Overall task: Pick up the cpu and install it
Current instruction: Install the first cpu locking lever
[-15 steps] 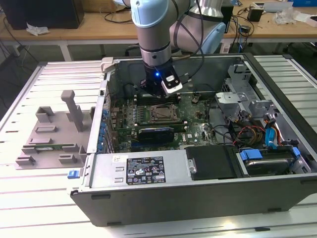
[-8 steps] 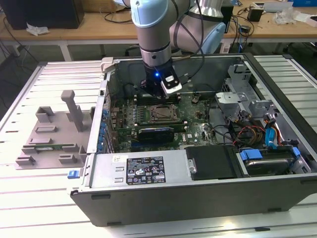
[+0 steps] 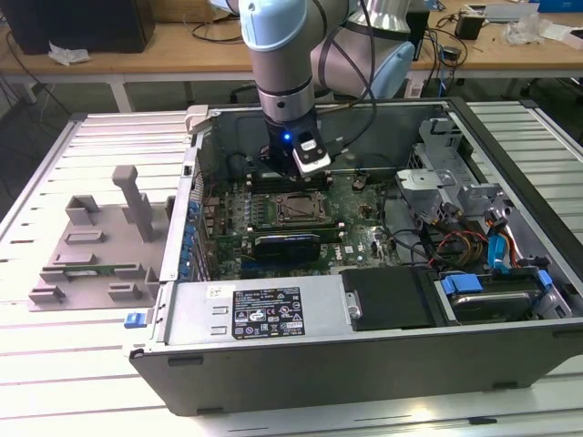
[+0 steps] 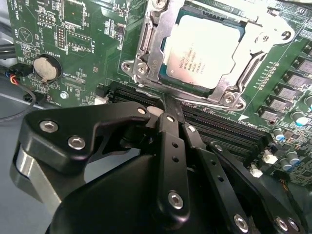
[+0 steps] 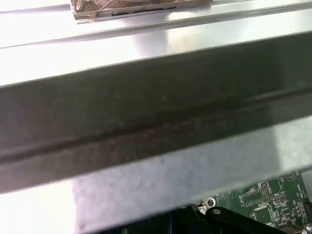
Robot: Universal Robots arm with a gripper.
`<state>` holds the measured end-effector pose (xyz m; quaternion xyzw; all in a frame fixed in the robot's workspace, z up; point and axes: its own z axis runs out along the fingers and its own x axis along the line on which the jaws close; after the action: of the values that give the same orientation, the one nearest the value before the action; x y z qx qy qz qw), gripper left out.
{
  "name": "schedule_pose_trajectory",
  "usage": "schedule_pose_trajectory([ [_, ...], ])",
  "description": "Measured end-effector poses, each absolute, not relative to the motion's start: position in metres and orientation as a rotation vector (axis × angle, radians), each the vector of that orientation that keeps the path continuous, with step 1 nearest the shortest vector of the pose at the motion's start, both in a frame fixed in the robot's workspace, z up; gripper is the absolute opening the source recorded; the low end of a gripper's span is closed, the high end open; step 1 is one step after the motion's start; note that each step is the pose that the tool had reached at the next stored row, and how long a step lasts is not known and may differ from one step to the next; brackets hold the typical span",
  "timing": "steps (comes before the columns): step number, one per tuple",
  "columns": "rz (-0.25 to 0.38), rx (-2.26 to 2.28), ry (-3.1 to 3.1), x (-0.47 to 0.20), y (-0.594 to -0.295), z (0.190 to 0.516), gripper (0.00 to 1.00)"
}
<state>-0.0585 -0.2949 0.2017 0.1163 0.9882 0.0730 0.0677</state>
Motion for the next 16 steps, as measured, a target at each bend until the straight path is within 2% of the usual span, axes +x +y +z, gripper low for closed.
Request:
schedule_pose_trajectory([
  [16,0.201,0.37,2.965,-0.0585,-0.2948,0.2039,0.11],
])
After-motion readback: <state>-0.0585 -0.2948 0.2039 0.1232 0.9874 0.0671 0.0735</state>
